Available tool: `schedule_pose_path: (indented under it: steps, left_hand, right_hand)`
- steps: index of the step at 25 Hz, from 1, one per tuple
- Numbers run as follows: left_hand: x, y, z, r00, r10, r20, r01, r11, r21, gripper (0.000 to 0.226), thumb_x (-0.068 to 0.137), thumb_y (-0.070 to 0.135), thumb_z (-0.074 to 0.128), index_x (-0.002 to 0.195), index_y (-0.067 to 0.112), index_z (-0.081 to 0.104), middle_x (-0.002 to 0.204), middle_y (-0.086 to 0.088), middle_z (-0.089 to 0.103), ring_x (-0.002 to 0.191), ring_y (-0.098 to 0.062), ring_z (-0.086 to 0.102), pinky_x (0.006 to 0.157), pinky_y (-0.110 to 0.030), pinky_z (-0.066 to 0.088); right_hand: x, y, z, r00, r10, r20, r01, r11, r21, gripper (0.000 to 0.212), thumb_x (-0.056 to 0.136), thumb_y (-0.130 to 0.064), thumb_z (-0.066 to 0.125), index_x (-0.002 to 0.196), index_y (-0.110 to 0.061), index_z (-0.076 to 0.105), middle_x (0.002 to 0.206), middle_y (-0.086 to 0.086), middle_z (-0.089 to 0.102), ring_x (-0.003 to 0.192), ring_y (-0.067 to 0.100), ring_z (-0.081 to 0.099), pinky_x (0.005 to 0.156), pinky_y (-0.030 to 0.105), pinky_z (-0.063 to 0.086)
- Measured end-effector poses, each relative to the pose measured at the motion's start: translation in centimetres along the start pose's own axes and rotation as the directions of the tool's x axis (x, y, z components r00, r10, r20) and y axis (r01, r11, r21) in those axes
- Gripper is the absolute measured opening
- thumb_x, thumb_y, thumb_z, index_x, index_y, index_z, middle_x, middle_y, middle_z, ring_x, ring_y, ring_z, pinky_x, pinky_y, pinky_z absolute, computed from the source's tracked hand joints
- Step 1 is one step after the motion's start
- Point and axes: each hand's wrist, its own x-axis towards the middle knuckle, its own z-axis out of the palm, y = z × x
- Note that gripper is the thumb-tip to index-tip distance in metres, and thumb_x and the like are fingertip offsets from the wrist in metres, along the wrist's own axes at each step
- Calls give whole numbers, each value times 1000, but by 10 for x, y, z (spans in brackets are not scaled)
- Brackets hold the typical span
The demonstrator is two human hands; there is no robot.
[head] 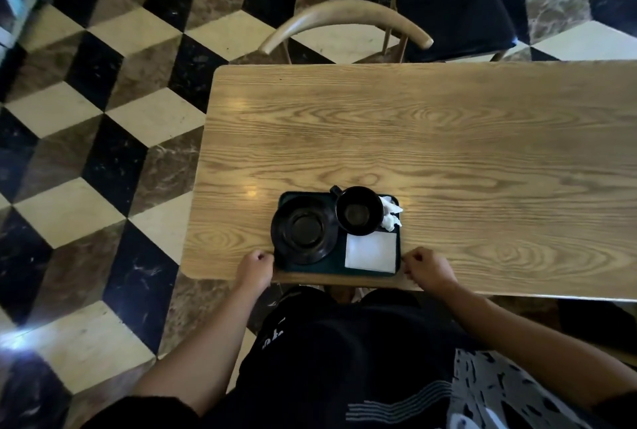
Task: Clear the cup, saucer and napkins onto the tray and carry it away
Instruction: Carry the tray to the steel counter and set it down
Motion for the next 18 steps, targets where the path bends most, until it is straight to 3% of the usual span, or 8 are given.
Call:
schedule_pose_path:
  steps: [3, 5, 7, 8, 10, 12, 14, 18]
  left_hand:
    - [26, 11, -4, 1000, -13, 28, 16, 995, -102, 33, 98, 31, 53, 108, 5, 70, 105, -18, 71, 96, -37, 67, 80, -42, 51]
    - [58, 7, -2, 994, -86, 71, 101, 962, -252, 41, 91, 38, 57, 105, 3, 71, 109, -22, 72, 93, -38, 69, 80, -46, 57]
    - [64, 18, -2, 985, -146, 97, 174, 881, -439, 32, 94, 33, 57, 98, 3, 68, 102, -25, 72, 85, -38, 70, 78, -54, 61]
    - [55, 30, -5, 981, -165, 99, 192, 839, -510, 26, 100, 25, 53, 98, 2, 66, 95, -24, 70, 80, -37, 69, 71, -49, 61]
    - [50, 46, -7, 977, -183, 110, 213, 816, -538, 24, 105, 18, 48, 94, 4, 64, 83, -18, 67, 71, -32, 65, 63, -42, 56]
    - [52, 52, -5, 973, -183, 142, 231, 806, -545, 24, 106, 20, 49, 92, 8, 64, 81, -15, 67, 71, -30, 64, 66, -41, 54]
    - [53, 57, -4, 969, -185, 166, 247, 795, -554, 22, 104, 25, 52, 104, 9, 66, 92, -16, 71, 79, -31, 68, 76, -46, 58]
    - [68, 55, 4, 960, -208, 187, 275, 818, -504, 35, 100, 27, 54, 125, 7, 67, 114, -17, 74, 102, -35, 70, 92, -50, 56]
  right_hand:
    - [12, -7, 1, 995, 76, -66, -60, 976, 211, 19, 90, -17, 56, 94, -16, 74, 84, 6, 77, 78, 28, 75, 77, 42, 63]
    - [21, -12, 3, 990, 122, -68, -94, 942, 322, 23, 93, -11, 51, 102, -10, 72, 86, 11, 78, 78, 31, 77, 79, 46, 63]
    - [27, -16, 6, 988, 154, -34, -126, 903, 410, 25, 91, -1, 48, 102, -7, 70, 89, 17, 78, 85, 39, 76, 84, 52, 62]
    - [29, -18, 6, 987, 162, -17, -137, 881, 454, 23, 90, 1, 50, 99, -8, 69, 91, 20, 77, 89, 43, 75, 86, 55, 61]
    - [34, -24, 4, 988, 153, -8, -130, 866, 482, 19, 91, -2, 56, 94, -12, 71, 94, 19, 76, 91, 40, 74, 88, 53, 61]
    - [34, -32, 2, 989, 151, 5, -130, 834, 537, 18, 95, -4, 54, 96, -10, 71, 87, 14, 72, 75, 29, 72, 73, 42, 62]
    - [34, -39, 2, 988, 146, 42, -140, 769, 624, 23, 99, 0, 46, 95, -5, 68, 79, 13, 66, 60, 22, 64, 57, 32, 53]
    - [37, -42, 7, 987, 154, 49, -147, 733, 665, 24, 99, -1, 49, 96, -8, 72, 87, 13, 70, 74, 26, 63, 61, 33, 50]
